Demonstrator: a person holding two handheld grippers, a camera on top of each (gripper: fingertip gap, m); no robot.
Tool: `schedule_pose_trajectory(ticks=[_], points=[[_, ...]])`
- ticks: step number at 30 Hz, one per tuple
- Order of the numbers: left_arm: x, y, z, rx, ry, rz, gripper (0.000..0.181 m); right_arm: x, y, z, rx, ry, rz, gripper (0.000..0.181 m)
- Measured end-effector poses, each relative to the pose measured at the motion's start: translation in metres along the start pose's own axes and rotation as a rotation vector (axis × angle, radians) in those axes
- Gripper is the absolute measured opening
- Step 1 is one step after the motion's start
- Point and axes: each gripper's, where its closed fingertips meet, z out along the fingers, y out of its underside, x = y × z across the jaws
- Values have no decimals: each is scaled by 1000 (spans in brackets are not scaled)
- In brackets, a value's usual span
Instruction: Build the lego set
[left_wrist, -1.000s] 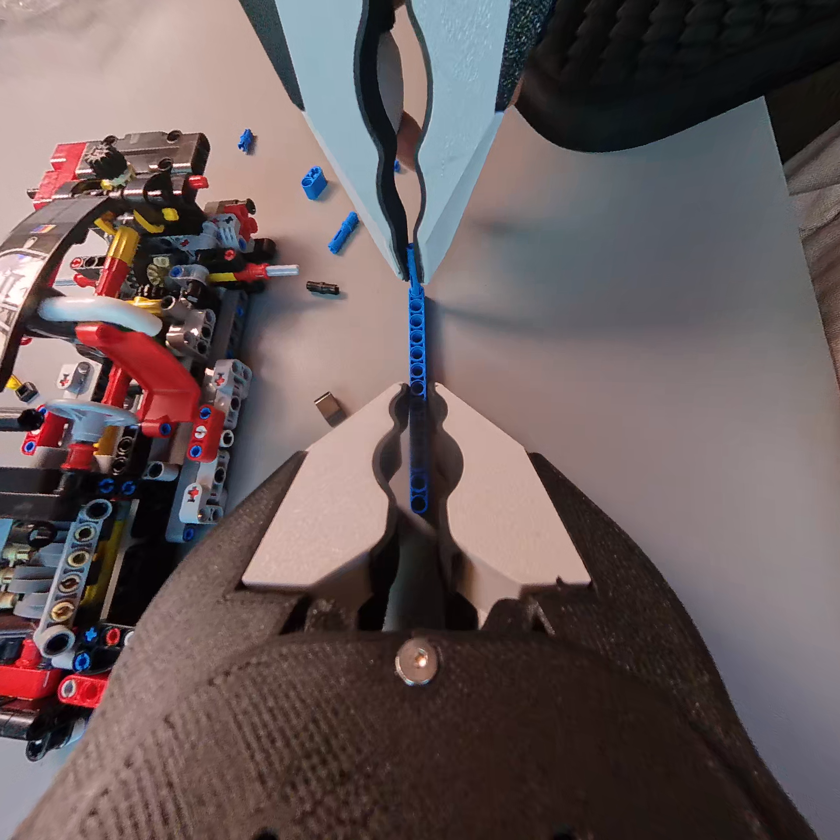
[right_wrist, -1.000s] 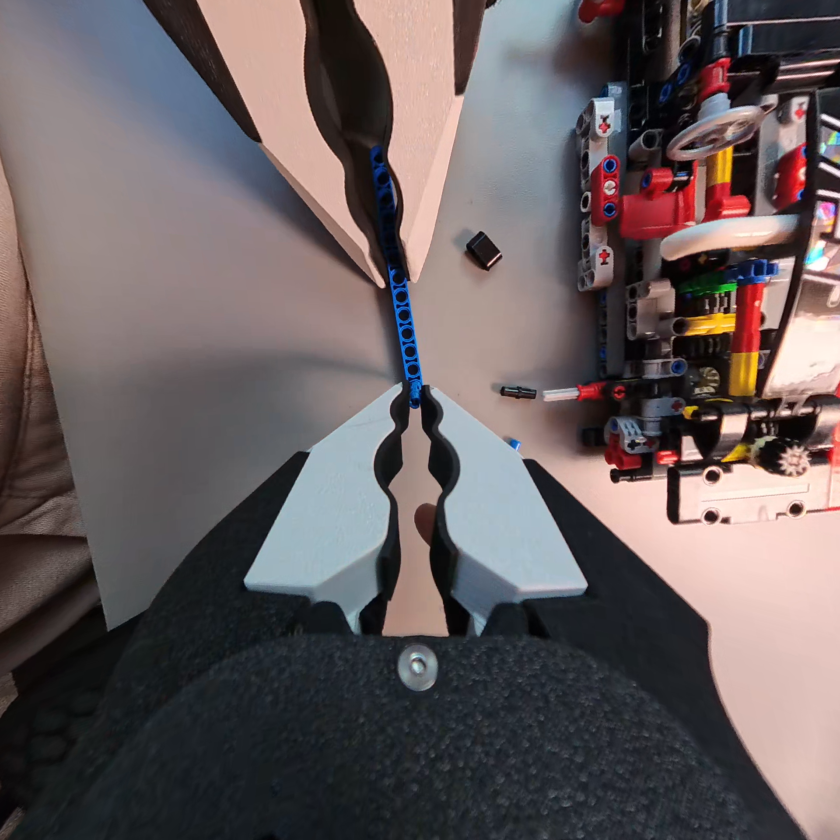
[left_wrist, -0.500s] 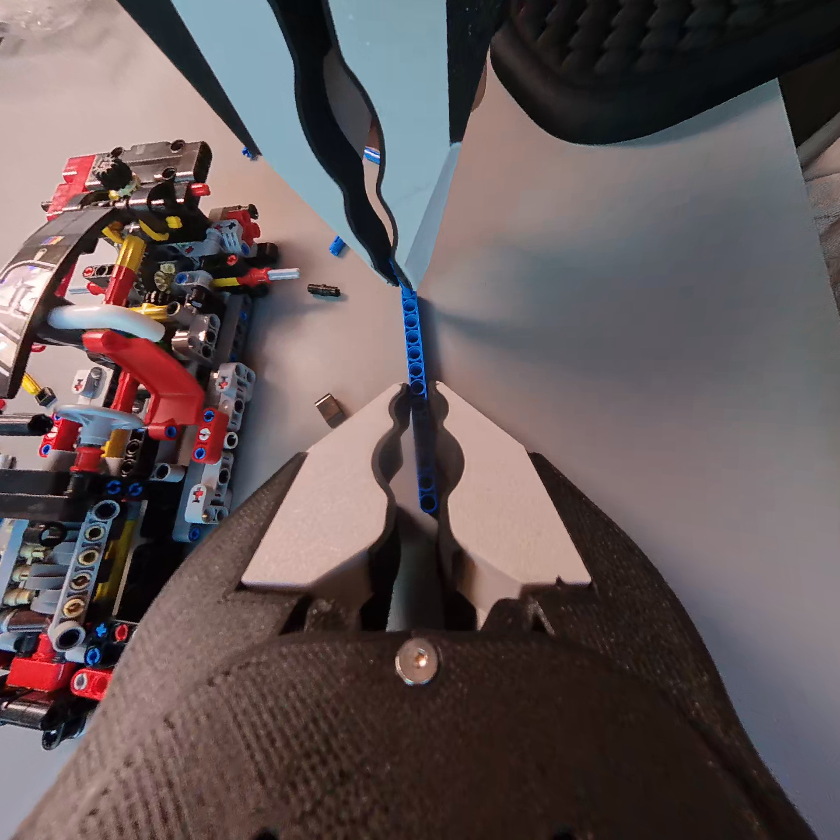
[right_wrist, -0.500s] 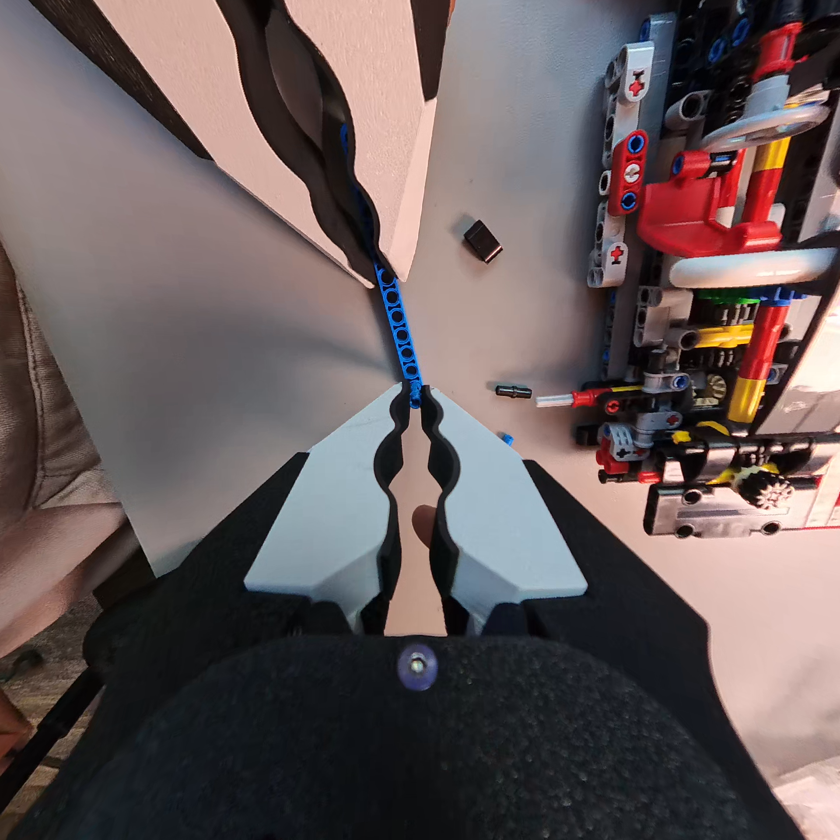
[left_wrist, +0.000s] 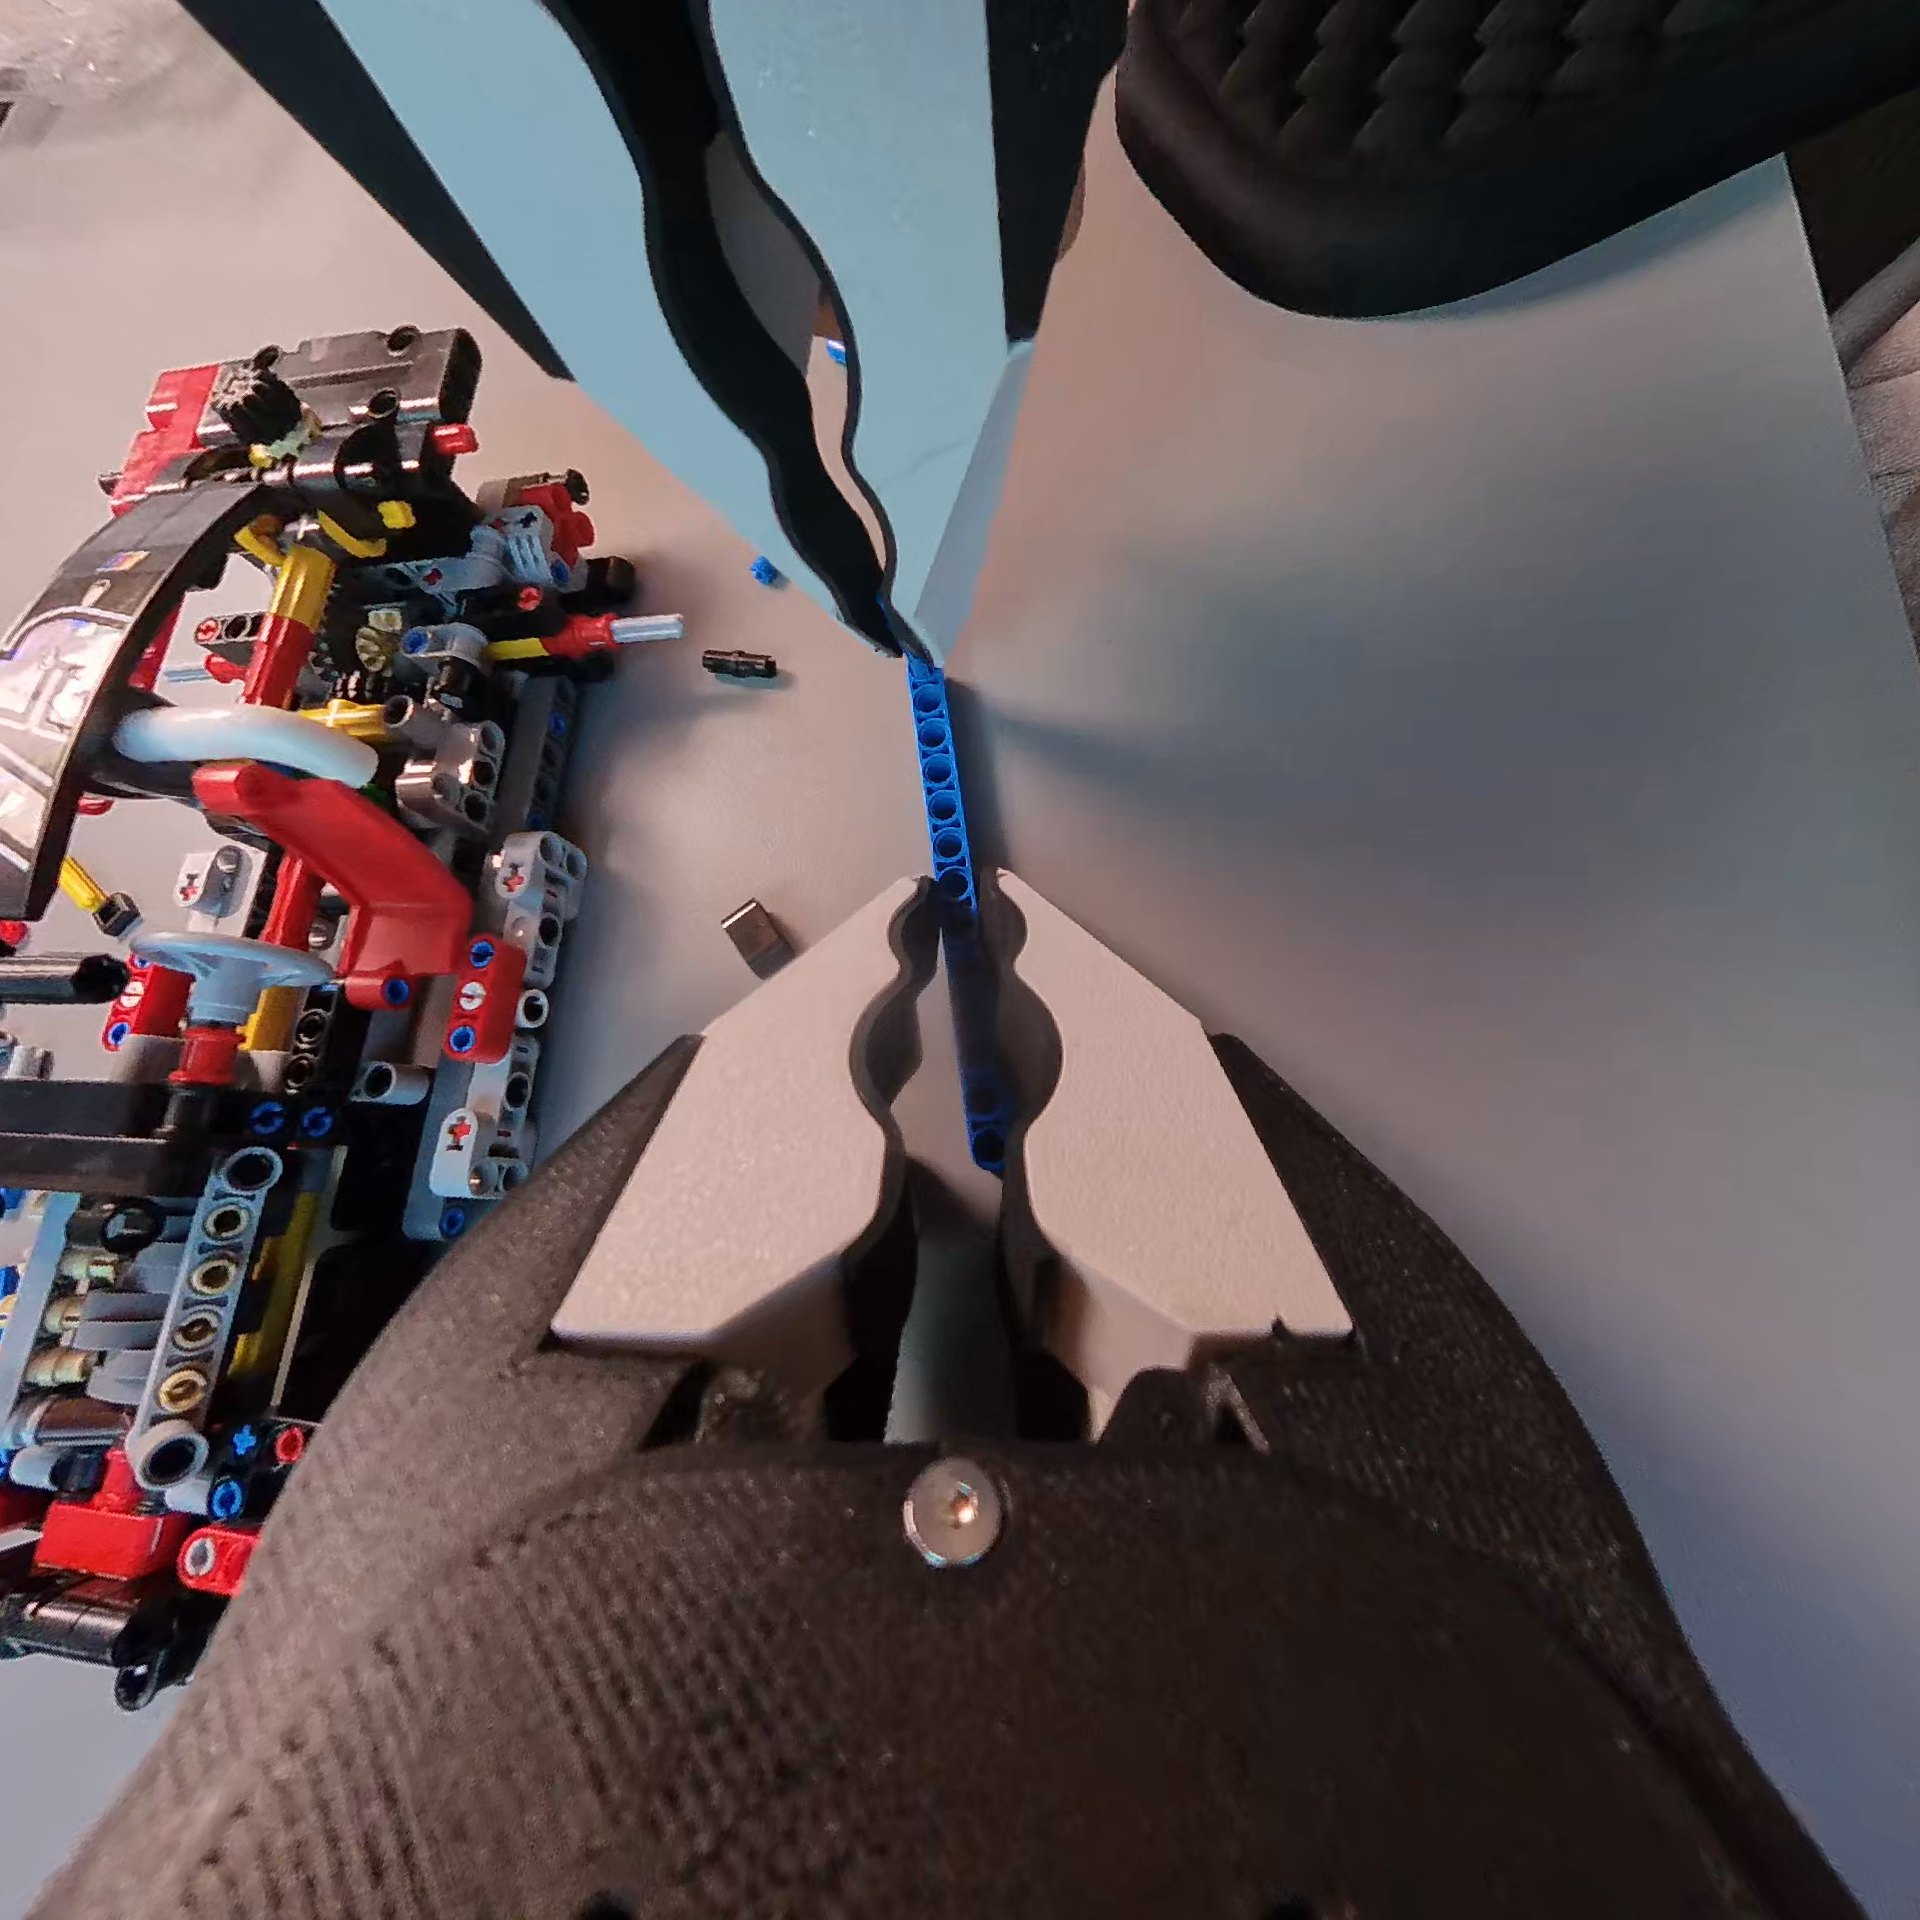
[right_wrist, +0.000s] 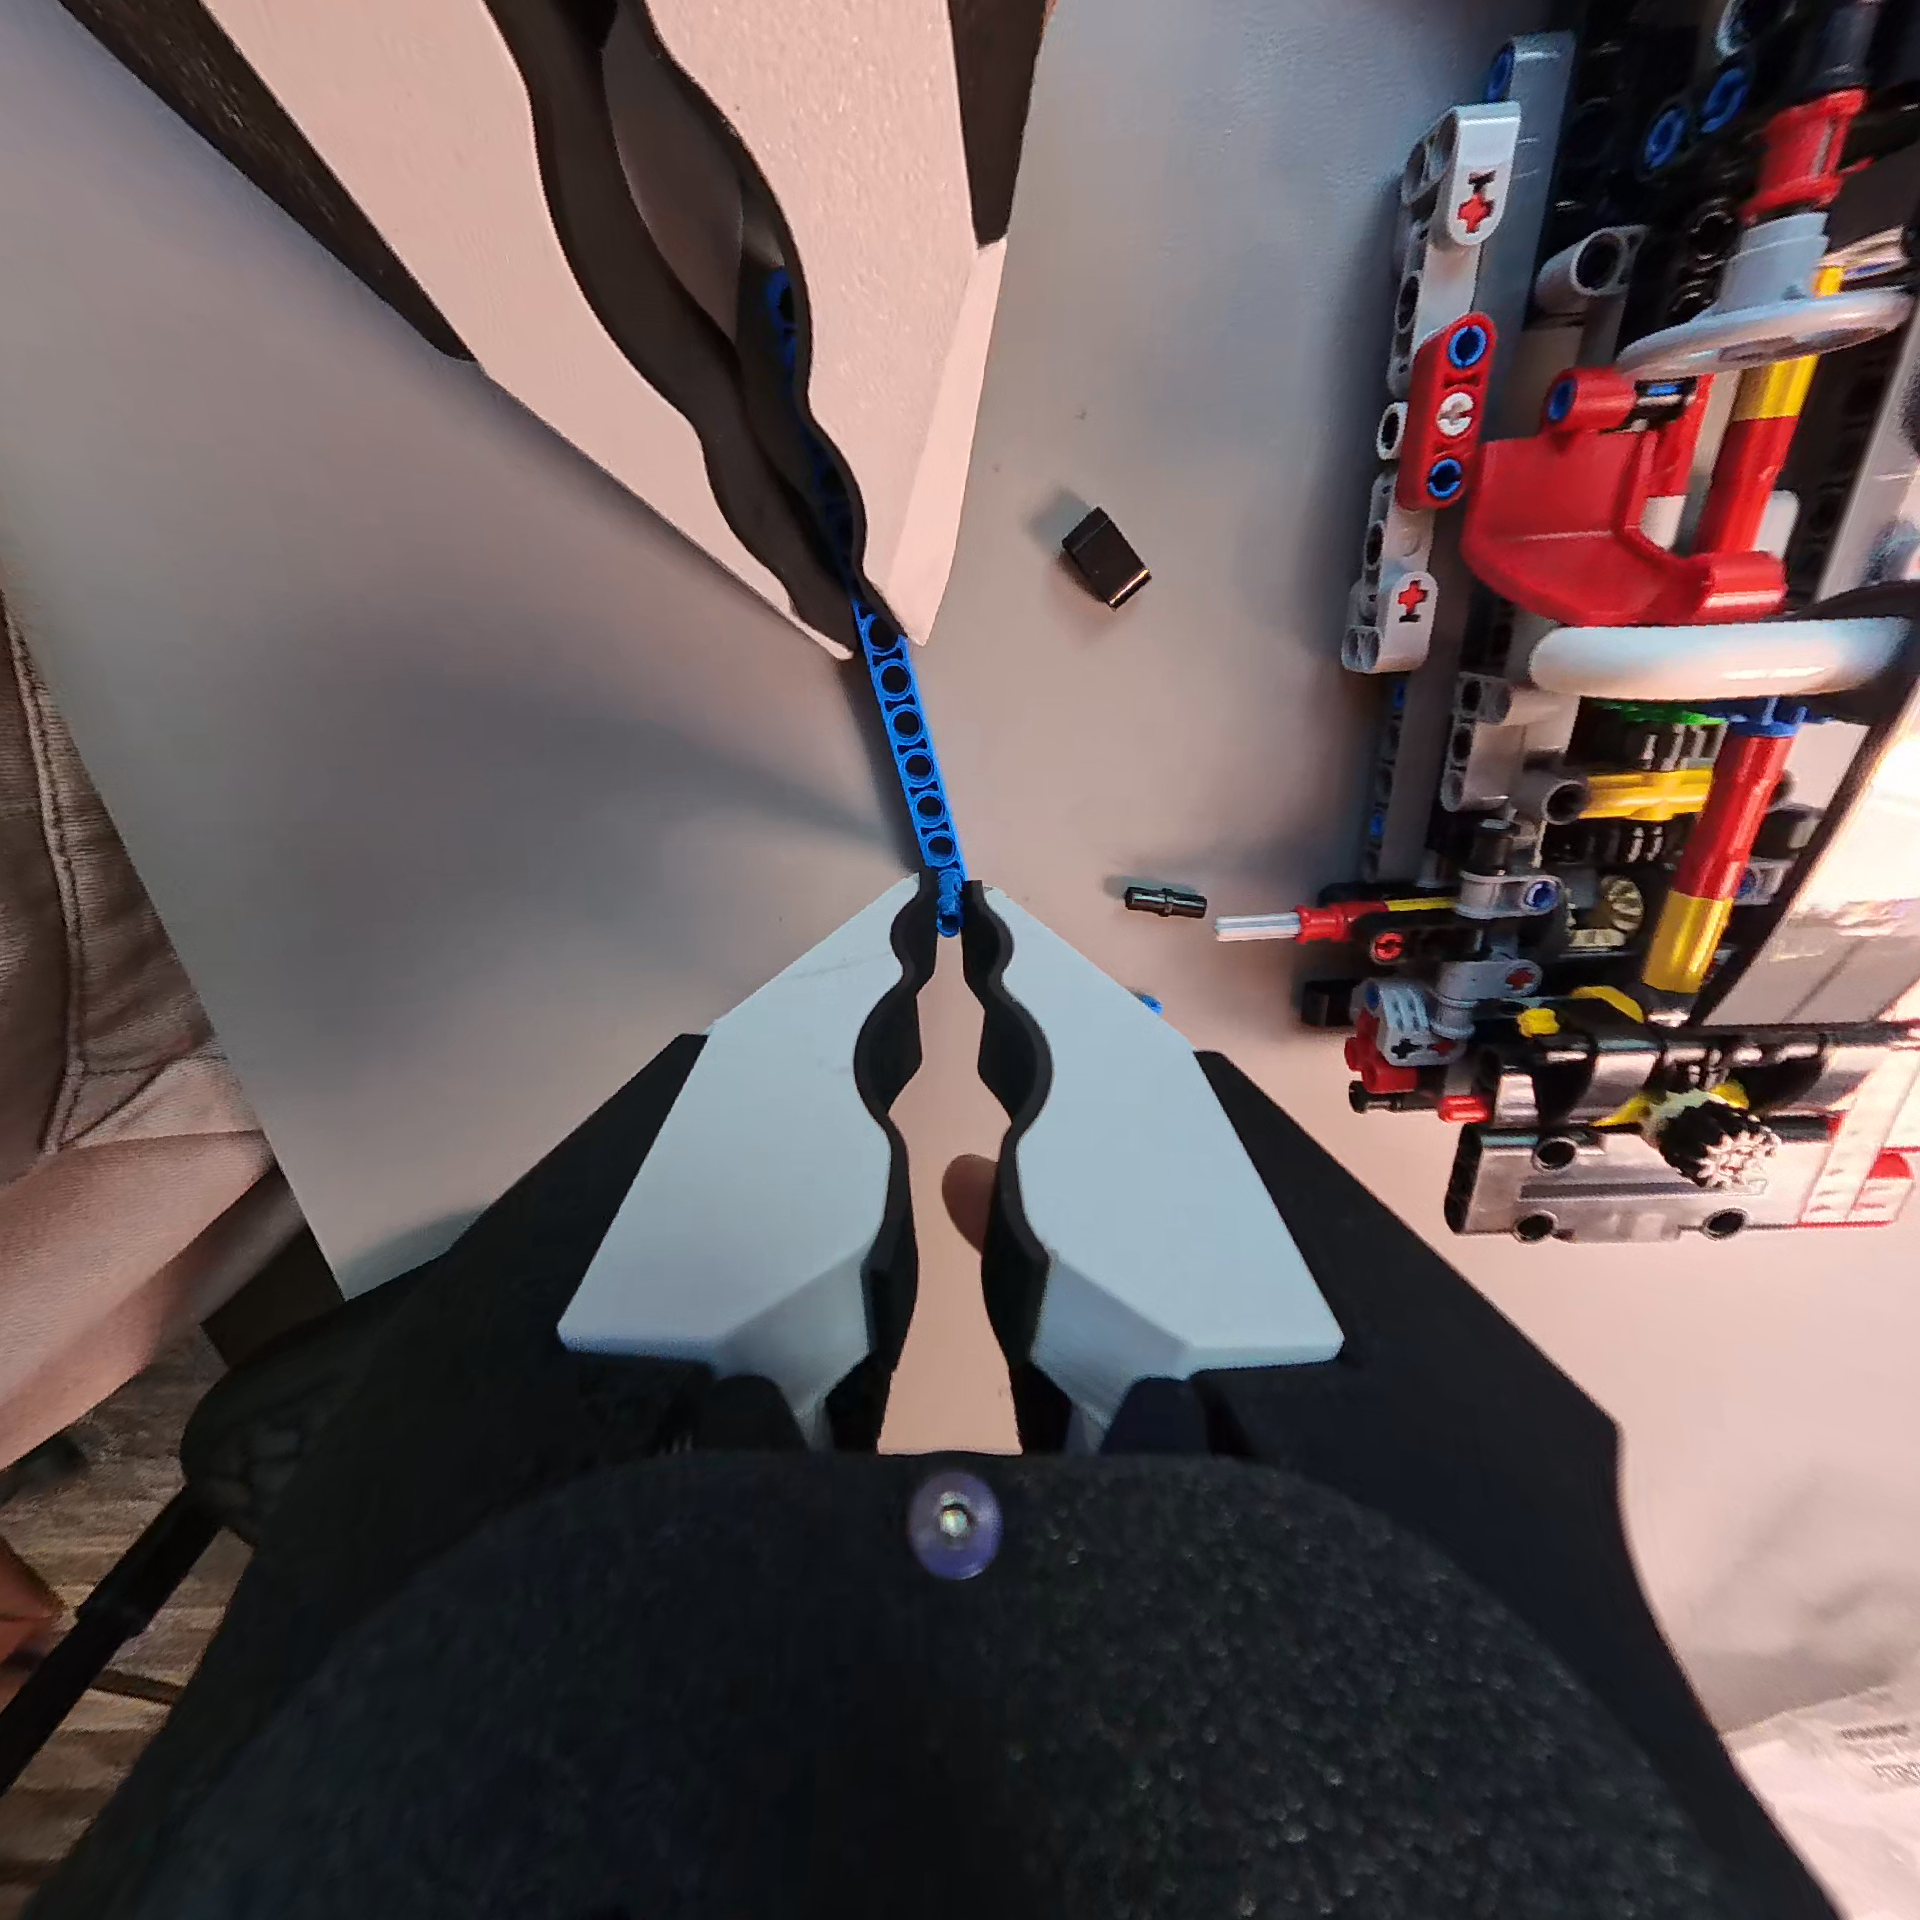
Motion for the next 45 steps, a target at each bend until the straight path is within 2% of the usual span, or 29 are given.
schedule_pose_trajectory(ticks=[3, 15, 32, 45], points=[[0, 0, 0, 0, 0, 0, 6, 1, 0, 0, -7, 27, -17, 2], [0, 0, 0, -3, -9, 9, 6, 3, -3, 2, -25, -18, -2, 2], [-2, 0, 0, 1, -21, -2, 6, 3, -1, -1, 200, -45, 27, 2], [-2, -1, 0, 1, -26, 3, 6, 3, -1, 0, 244, -43, 33, 3]])
